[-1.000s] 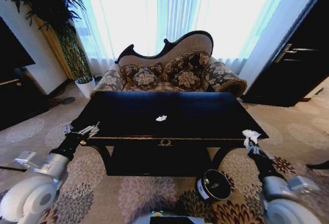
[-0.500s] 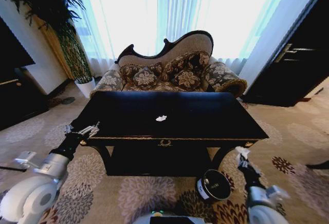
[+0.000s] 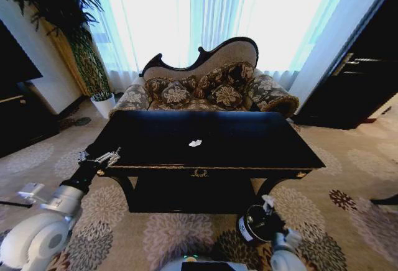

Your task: Move to the front of the table and place the trash on the table into the trash bin.

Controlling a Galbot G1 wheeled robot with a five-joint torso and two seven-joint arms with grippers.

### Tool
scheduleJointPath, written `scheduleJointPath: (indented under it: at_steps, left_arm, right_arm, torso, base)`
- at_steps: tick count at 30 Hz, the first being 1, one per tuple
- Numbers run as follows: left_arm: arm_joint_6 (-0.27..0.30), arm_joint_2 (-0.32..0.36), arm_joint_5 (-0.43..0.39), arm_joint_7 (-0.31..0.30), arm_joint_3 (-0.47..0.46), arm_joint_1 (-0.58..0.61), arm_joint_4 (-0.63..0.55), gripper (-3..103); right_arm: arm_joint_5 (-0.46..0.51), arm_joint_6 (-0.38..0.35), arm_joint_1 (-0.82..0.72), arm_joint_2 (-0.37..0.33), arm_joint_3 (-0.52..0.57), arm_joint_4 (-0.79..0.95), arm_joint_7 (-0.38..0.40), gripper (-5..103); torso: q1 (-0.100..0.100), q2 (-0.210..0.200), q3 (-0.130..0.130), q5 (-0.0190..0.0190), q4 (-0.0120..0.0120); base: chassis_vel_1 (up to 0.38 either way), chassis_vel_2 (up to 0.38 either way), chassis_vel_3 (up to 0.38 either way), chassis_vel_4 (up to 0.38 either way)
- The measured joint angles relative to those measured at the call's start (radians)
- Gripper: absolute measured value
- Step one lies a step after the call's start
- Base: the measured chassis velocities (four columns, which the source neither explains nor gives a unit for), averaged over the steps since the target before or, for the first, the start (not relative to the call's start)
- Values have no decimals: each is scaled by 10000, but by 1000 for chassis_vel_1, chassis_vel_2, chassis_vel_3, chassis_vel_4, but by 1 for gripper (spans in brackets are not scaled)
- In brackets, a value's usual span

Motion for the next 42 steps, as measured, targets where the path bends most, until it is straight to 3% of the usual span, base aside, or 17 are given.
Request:
scheduleJointPath:
  at_steps: [4,8,17,26,32,34,38,42]
  left_arm:
    - [0,0,0,0,0,1,0,100]
    - [0,0,0,0,0,0,0,100]
    - [0,0,0,0,0,0,0,100]
    - [0,0,0,0,0,0,0,100]
    - [0,0,0,0,0,0,0,100]
    - [0,0,0,0,0,0,0,100]
    - [0,0,0,0,0,1,0,100]
    - [0,0,0,0,0,0,0,100]
  right_arm:
    - [-105,104,658,-55,-387,-1439,-49,1]
    - [-833,531,1284,-141,-700,-2841,-95,1]
    - [-1119,867,2540,-483,-973,-5264,-69,1]
    - [-1120,1019,3364,-516,-1123,-6443,-75,-2]
    - [-1106,1066,3597,-500,-1184,-6777,-182,20]
    - [-1106,1090,3630,-499,-1189,-6817,-198,20]
    - [-1091,1103,3676,-520,-1191,-6892,-204,42]
    - [-1022,1101,3676,-536,-1194,-6902,-211,53]
  torso:
    - [0,0,0,0,0]
    - [1,-1,1,-1,1]
    - [1,0,1,-2,2]
    - [0,0,0,0,3]
    - [0,0,0,1,0]
    - [0,0,0,1,0]
    - [0,0,0,0,0]
    - [0,0,0,0,0]
  base:
    - [0,0,0,0]
    - [0,0,0,0]
    - [0,0,0,0]
    - [0,0,0,0]
    - [0,0,0,0]
    - [0,0,0,0]
    - [0,0,0,0]
    - [0,0,0,0]
